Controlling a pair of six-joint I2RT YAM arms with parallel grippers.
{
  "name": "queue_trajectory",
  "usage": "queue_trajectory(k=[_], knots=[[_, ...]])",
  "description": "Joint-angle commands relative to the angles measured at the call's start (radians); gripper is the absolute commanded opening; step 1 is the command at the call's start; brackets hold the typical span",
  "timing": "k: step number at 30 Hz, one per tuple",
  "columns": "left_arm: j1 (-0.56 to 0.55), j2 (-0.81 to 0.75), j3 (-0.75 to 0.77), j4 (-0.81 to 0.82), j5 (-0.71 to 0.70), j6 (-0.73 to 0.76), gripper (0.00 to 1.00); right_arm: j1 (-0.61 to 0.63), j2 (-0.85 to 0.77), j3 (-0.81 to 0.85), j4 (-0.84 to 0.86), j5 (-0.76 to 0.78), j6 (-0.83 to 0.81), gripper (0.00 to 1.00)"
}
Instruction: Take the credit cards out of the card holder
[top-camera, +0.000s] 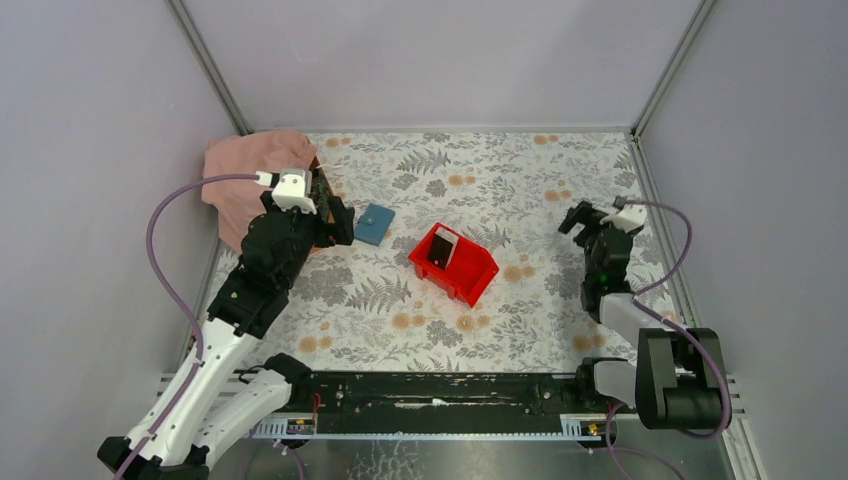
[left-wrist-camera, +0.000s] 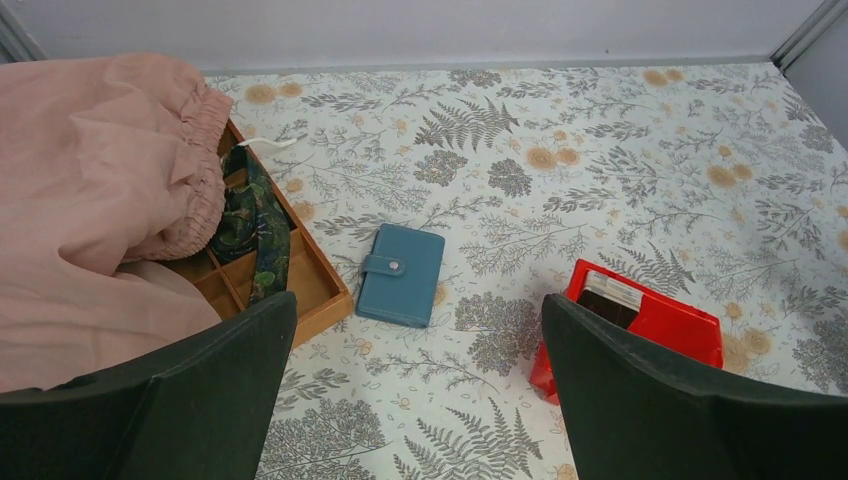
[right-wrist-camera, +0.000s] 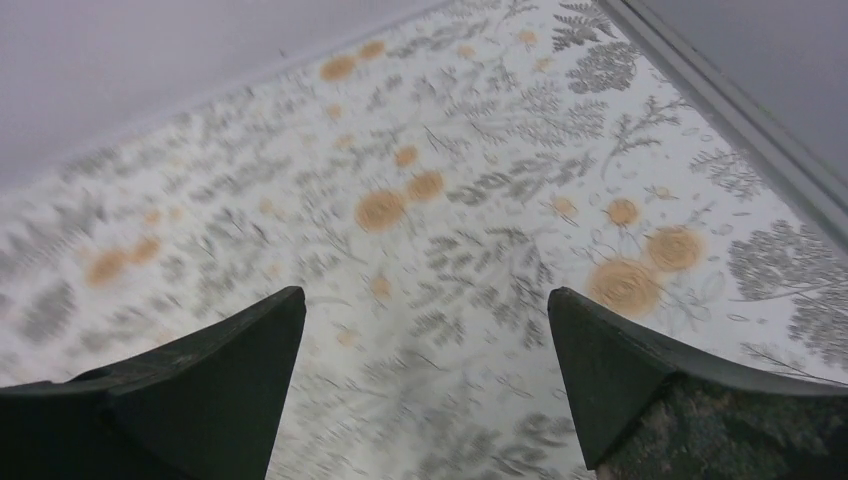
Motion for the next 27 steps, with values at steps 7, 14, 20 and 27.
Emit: queue_trajectory(k=[7,14,20,27], knots=[[-0.002,0.032,0.097,-0.016,0.033,-0.118,1.0,0.026,0.004,0.309,-0.54,-0.23,0.376,0.97],[-0.004,0.291,0.278,-0.044,0.167,-0.239,1.0,0.311,0.015,0.589,-0.798,-0.184,0.124,0.81],[-0.003,0.432,0.415,-0.055,0.041,-0.263,1.0,0.417,0.138,0.748,-0.895,-0.2,0.007,0.76],[0.002,0.492,0.32,0.005,-0.127,-0.29,0.73,0.473,0.216,0.742,-0.844,-0.12,-0.029,0.35]])
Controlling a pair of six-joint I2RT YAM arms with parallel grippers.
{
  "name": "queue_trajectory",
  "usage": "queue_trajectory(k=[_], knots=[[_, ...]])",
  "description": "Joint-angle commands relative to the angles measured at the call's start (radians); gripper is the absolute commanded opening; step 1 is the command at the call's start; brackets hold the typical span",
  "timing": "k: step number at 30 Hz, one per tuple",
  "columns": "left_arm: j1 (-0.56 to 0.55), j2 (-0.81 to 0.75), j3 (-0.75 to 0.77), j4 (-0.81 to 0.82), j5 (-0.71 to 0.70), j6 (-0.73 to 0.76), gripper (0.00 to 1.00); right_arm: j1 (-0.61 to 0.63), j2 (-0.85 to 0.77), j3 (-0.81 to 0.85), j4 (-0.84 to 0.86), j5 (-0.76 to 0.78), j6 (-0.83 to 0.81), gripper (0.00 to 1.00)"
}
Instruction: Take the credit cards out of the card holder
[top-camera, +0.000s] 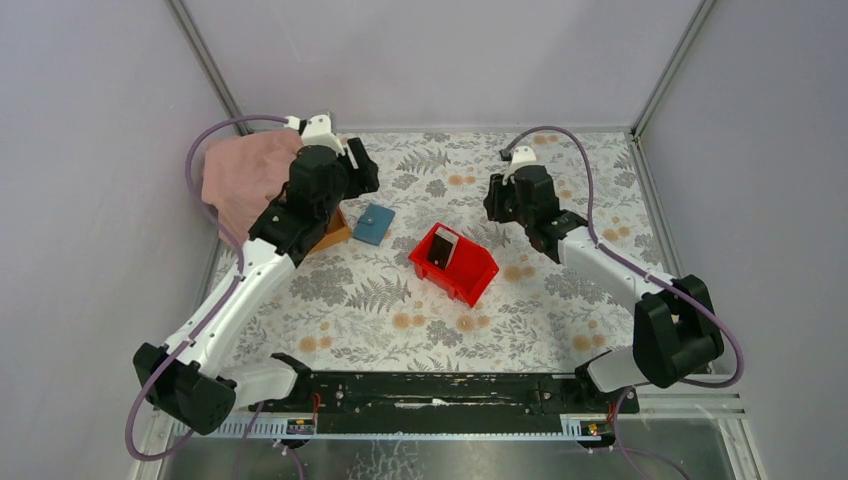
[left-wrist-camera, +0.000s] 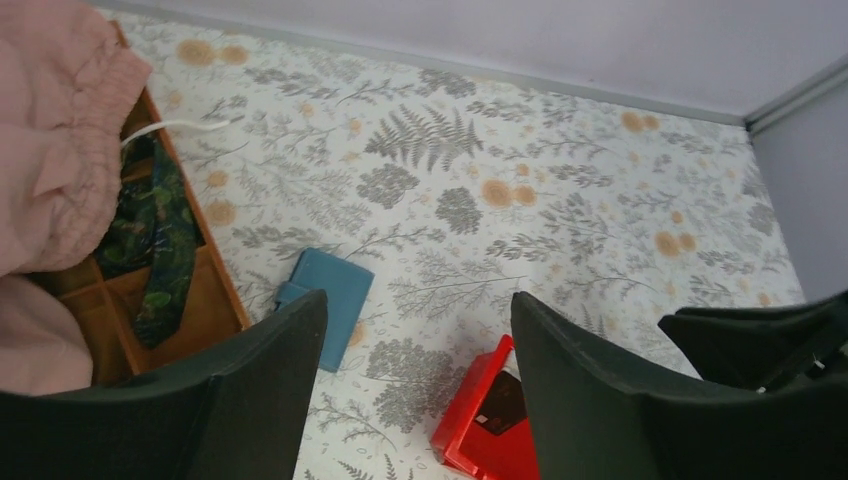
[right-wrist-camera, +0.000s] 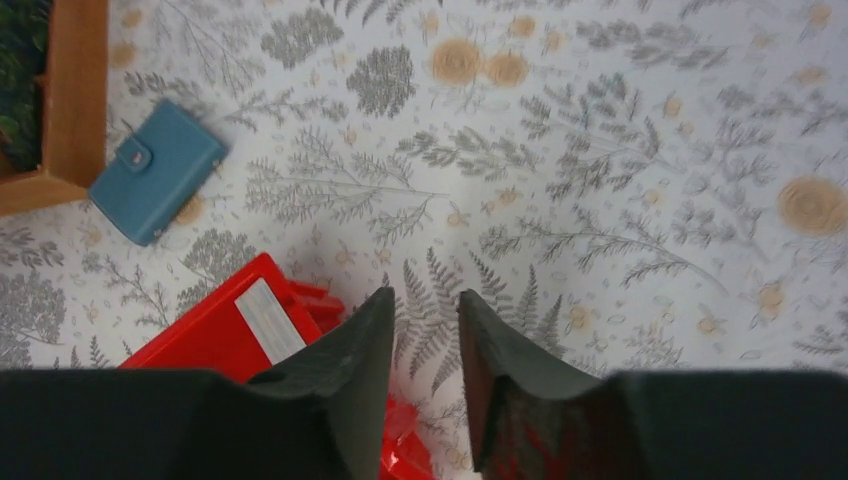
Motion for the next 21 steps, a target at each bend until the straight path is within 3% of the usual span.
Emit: queue_trajectory(k=[1,5,7,9,11,13,16,21], knots=[[0.007,0.066,-0.037,0.042,-0.101,-0.033,0.7,0.018,0.025,-0.007,0.027,0.068,-0.037,0.28],[0.026,0.231,0.065,0.005,-0.063,-0.031,0.63,0.018,0.006,-0.046,0.047,0.118,-0.033,0.18],[0.029,0.327,0.131,-0.034,-0.097,-0.016,0.71,0.018,-0.021,-0.113,0.104,0.165,-0.028,0.18],[0.032,0.409,0.174,-0.035,-0.127,0.021,0.86,0.018,-0.04,-0.155,0.141,0.215,-0.026,0.4],[0.035,0.479,0.208,-0.033,-0.161,0.06,0.94,0.017,-0.047,-0.171,0.156,0.246,-0.026,0.68],[0.045,0.535,0.232,-0.031,-0.171,0.091,0.98,0.017,-0.045,-0.173,0.157,0.263,-0.024,0.82],[0.068,0.603,0.253,-0.032,-0.114,0.126,1.0,0.017,-0.033,-0.174,0.155,0.27,-0.019,0.91],[0.071,0.665,0.205,-0.025,-0.102,0.166,1.0,0.016,-0.007,-0.171,0.158,0.28,-0.014,0.96]])
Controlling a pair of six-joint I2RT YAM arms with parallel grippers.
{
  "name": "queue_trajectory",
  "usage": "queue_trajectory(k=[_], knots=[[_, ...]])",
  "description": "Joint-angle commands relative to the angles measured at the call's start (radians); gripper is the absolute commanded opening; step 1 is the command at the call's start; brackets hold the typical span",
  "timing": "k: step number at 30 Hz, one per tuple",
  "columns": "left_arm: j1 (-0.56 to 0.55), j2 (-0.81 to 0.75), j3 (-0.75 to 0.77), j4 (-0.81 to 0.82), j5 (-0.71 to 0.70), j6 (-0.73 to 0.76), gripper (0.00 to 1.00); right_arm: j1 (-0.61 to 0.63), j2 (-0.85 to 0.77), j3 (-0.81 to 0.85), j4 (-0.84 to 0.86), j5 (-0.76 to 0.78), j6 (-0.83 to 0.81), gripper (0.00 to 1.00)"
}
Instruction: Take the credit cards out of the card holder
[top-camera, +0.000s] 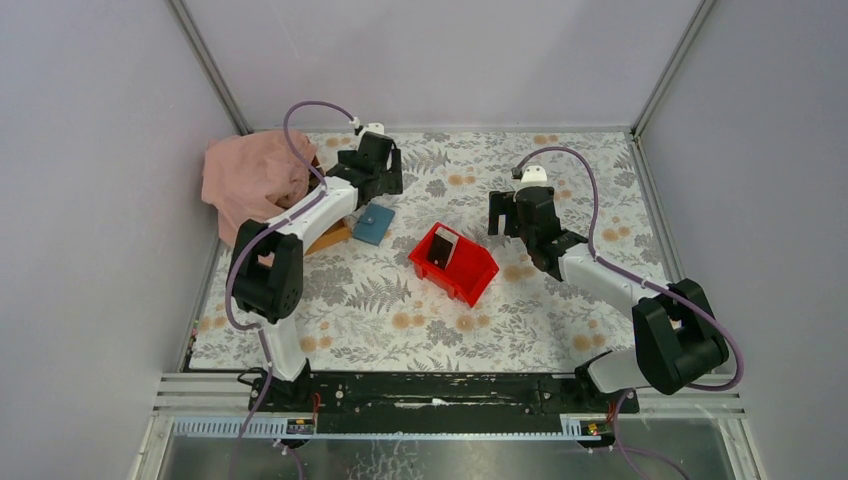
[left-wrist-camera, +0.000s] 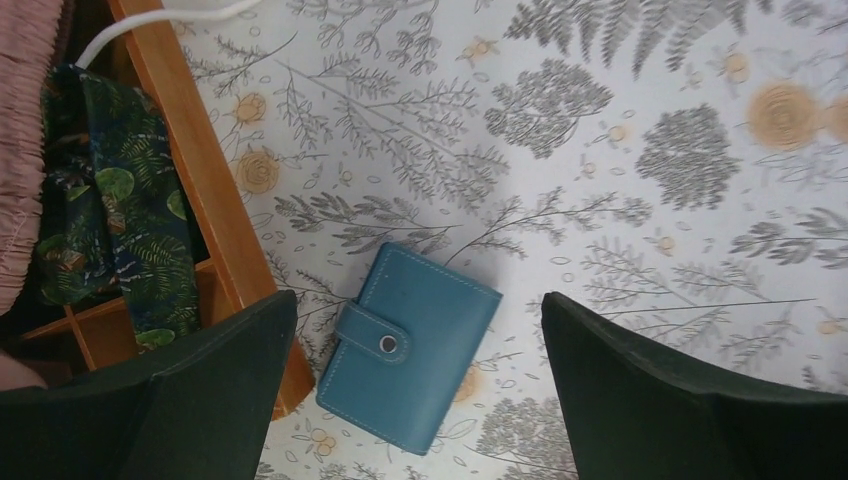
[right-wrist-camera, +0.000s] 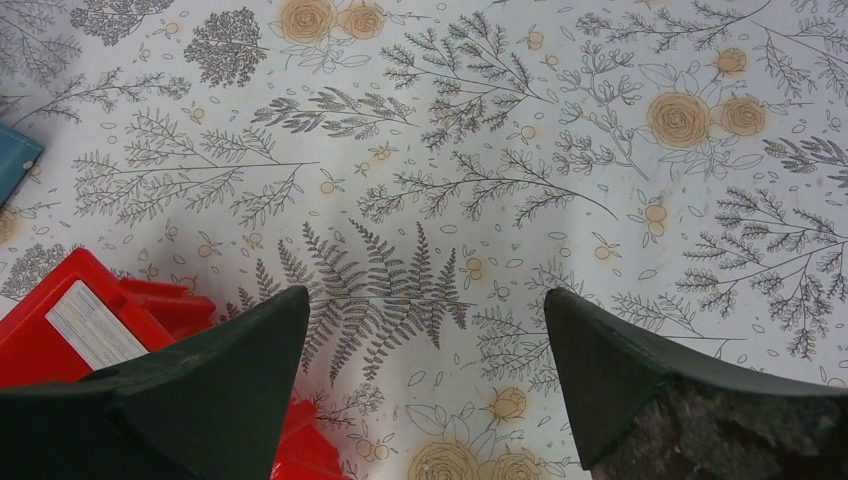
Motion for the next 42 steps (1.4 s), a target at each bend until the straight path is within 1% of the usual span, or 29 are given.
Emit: queue_trajectory(k=[1,9,20,23,25,27,29,31,34,35,36,37,38,42], knots=[[0.008,0.037,-0.022,0.003,0.003,0.066,1.0,0.002,0.006,0.007,0.054,0.042,0.007,0.97],[-0.02,0.142,-0.027,-0.023,-0.066,0.133,1.0,0.002,-0.002,-0.003,0.055,0.05,0.01,0.98],[-0.028,0.273,-0.012,-0.065,-0.044,0.185,1.0,0.0,0.0,-0.002,0.053,0.055,0.012,0.97],[-0.033,0.304,-0.006,-0.079,-0.052,0.192,0.98,0.0,-0.001,-0.003,0.052,0.057,0.013,0.98],[-0.036,0.321,-0.006,-0.085,-0.066,0.195,0.9,0.0,0.0,-0.002,0.051,0.058,0.014,0.97],[-0.038,0.335,0.001,-0.099,-0.081,0.192,0.68,0.001,0.003,0.0,0.05,0.063,0.015,0.96],[-0.043,0.339,0.002,-0.104,-0.095,0.189,0.49,0.0,0.006,0.001,0.049,0.068,0.016,0.96],[-0.048,0.333,-0.001,-0.106,-0.113,0.184,0.39,0.0,0.009,0.003,0.046,0.073,0.016,0.96],[-0.058,0.316,-0.004,-0.107,-0.135,0.18,0.27,0.001,0.019,0.007,0.04,0.081,0.016,0.96],[-0.061,0.311,-0.006,-0.107,-0.138,0.18,0.22,0.001,0.024,0.009,0.038,0.084,0.016,0.95],[-0.064,0.306,-0.006,-0.107,-0.139,0.18,0.15,0.0,0.027,0.012,0.037,0.086,0.015,0.95],[-0.066,0.3,-0.006,-0.108,-0.139,0.179,0.04,0.0,0.031,0.012,0.036,0.089,0.014,0.95],[-0.068,0.296,-0.003,-0.113,-0.14,0.178,0.0,0.0,0.036,0.015,0.034,0.092,0.015,0.95],[-0.079,0.268,0.02,-0.142,-0.161,0.16,0.0,0.0,0.05,0.019,0.029,0.094,0.017,0.95]])
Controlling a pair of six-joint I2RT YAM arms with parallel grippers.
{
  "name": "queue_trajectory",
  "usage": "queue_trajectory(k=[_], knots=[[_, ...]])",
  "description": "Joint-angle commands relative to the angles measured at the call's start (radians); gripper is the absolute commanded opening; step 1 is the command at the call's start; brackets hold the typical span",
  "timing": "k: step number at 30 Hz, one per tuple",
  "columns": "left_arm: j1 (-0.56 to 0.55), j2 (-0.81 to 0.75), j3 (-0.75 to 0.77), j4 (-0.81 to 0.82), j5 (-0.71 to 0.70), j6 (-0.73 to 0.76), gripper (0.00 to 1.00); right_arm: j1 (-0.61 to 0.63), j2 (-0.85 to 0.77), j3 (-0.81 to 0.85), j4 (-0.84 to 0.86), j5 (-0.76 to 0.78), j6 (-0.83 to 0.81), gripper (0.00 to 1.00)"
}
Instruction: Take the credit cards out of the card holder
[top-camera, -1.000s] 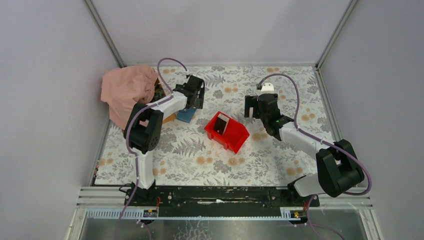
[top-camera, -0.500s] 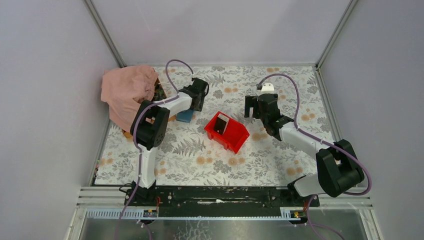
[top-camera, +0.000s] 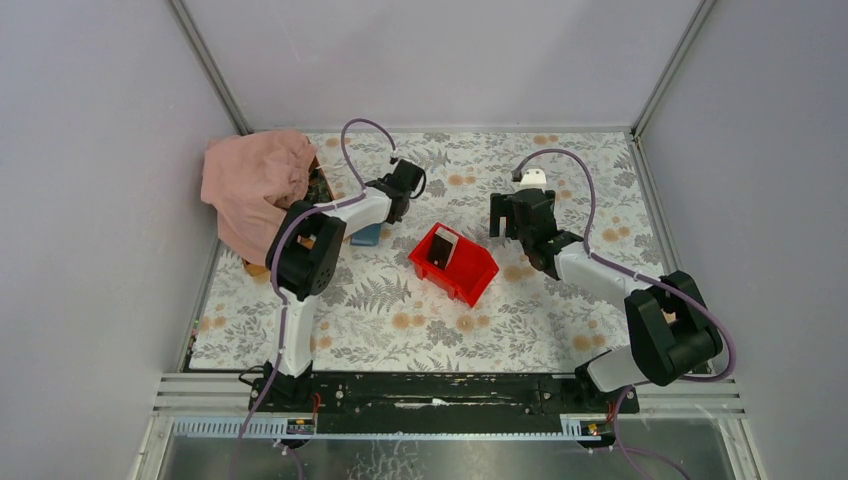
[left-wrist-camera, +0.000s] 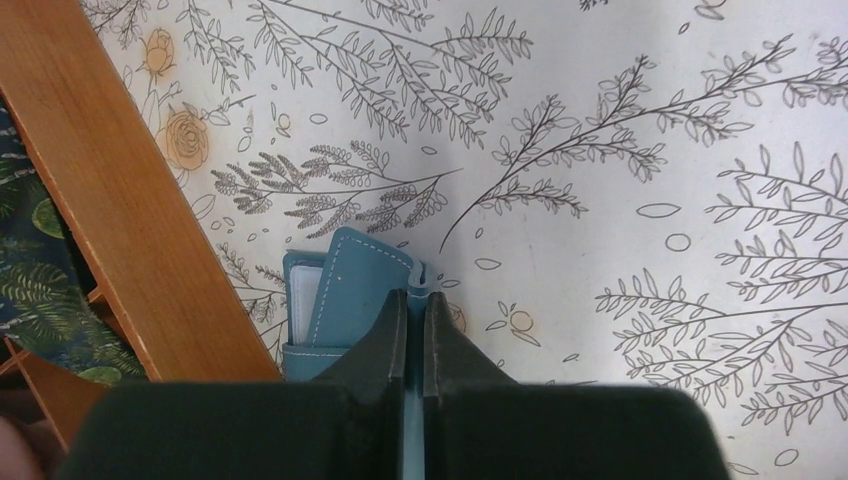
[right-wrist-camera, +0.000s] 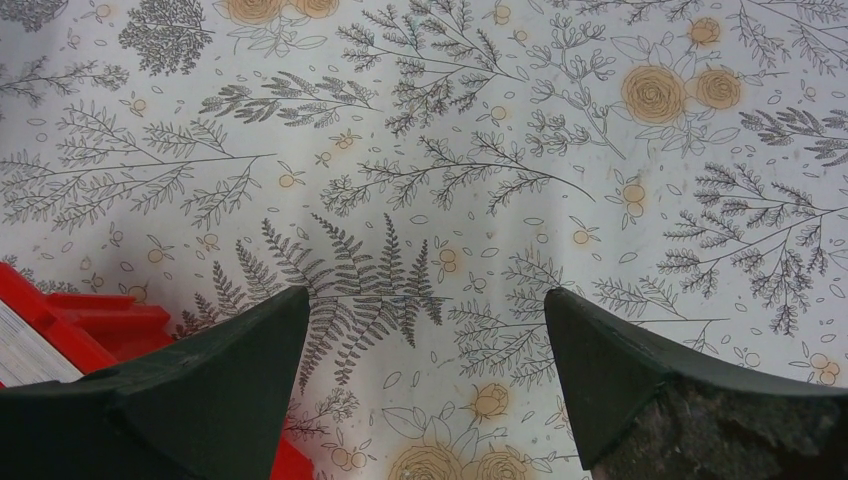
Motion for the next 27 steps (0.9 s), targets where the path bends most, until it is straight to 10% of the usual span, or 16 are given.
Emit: queue_trajectory(k=[1,9,13,18,27], knots=[[-0.01,-0.026,-0.003,-0.138,-0.017,-0.037,0.0,0.0,0.012,0.024,0.023,0.032,0.01,0.95],[-0.042,-0.254,0.011,-0.168,-0.054,-0.079,0.0,0.0,0.021,0.031,0.018,0.023,0.015,0.94],[-0.059,-0.345,-0.003,-0.203,-0.045,-0.103,0.0,0.0,0.016,0.032,0.019,-0.025,0.015,0.78],[-0.09,-0.461,-0.065,-0.226,-0.01,-0.125,0.0,0.001,-0.024,0.012,0.069,-0.258,-0.036,0.52],[-0.095,-0.584,-0.167,-0.199,-0.02,-0.113,0.0,0.021,-0.013,0.053,0.032,-0.563,-0.117,0.51]])
